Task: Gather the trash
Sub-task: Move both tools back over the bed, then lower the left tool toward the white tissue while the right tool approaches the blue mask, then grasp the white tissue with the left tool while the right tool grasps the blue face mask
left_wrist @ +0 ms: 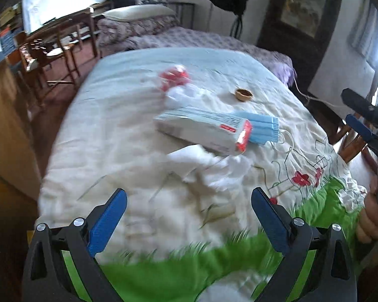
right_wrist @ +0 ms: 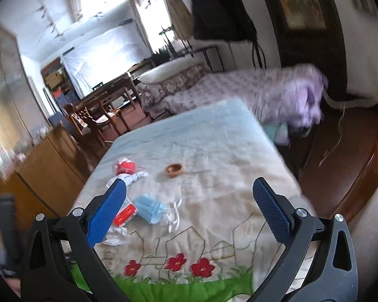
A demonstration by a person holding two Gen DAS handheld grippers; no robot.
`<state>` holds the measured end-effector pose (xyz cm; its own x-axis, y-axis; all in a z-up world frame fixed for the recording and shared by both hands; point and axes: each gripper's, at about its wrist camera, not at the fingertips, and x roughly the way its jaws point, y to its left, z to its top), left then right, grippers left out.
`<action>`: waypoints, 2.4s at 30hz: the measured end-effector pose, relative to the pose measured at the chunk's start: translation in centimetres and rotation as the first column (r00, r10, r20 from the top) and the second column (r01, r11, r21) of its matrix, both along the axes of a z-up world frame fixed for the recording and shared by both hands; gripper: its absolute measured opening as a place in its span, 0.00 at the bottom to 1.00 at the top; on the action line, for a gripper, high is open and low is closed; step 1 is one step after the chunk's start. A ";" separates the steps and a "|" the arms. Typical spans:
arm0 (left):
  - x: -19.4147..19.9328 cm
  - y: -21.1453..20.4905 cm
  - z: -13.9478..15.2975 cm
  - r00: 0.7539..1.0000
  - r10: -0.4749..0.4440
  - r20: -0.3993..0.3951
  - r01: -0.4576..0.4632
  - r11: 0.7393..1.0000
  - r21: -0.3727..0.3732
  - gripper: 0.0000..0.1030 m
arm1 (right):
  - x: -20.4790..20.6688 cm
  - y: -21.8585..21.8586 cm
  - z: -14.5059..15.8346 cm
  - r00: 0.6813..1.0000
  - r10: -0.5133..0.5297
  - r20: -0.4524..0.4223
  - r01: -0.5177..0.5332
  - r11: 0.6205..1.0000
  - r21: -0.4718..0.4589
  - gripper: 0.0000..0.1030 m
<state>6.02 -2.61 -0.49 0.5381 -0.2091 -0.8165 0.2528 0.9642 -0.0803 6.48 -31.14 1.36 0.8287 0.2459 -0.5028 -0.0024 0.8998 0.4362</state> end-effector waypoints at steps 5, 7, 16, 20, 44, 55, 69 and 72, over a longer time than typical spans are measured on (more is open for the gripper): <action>2.8 -2.7 -1.6 0.999 -0.037 -0.027 0.037 0.999 -0.001 0.94 | 0.2 -0.6 -0.6 1.000 -0.008 -0.004 0.008 0.999 0.051 0.94; 3.3 -3.0 -1.9 0.999 -0.038 -0.029 0.039 0.999 0.004 0.94 | 0.3 -0.2 -0.7 1.000 -0.003 -0.007 0.003 0.999 0.040 0.94; 2.8 0.8 -1.4 0.992 0.106 0.074 -0.119 0.973 0.196 0.94 | 0.5 0.3 -1.0 0.999 0.010 -0.030 -0.009 0.999 0.038 0.94; 2.1 4.1 -1.0 0.982 0.180 0.057 -0.186 0.975 0.122 0.94 | 0.6 0.8 -1.2 0.999 0.027 -0.040 -0.025 0.999 0.036 0.94; 2.2 6.0 -0.8 0.969 0.247 0.029 -0.244 0.967 -0.072 0.94 | 0.9 1.0 -2.0 0.996 0.054 -0.072 -0.049 0.997 0.065 0.94; 5.2 1.2 -0.8 0.994 0.091 0.059 -0.095 0.993 0.067 0.94 | 0.7 1.3 -1.7 0.996 0.054 -0.069 -0.050 0.998 0.047 0.94; 5.6 4.7 -0.6 0.984 0.178 0.009 -0.176 0.980 -0.091 0.94 | 0.6 2.3 -1.6 0.995 0.071 -0.067 -0.069 0.997 0.027 0.94; 6.1 3.2 -1.5 0.988 0.156 -0.006 -0.157 0.986 -0.050 0.94 | 0.5 2.3 -1.7 0.995 0.068 -0.072 -0.065 0.997 0.038 0.94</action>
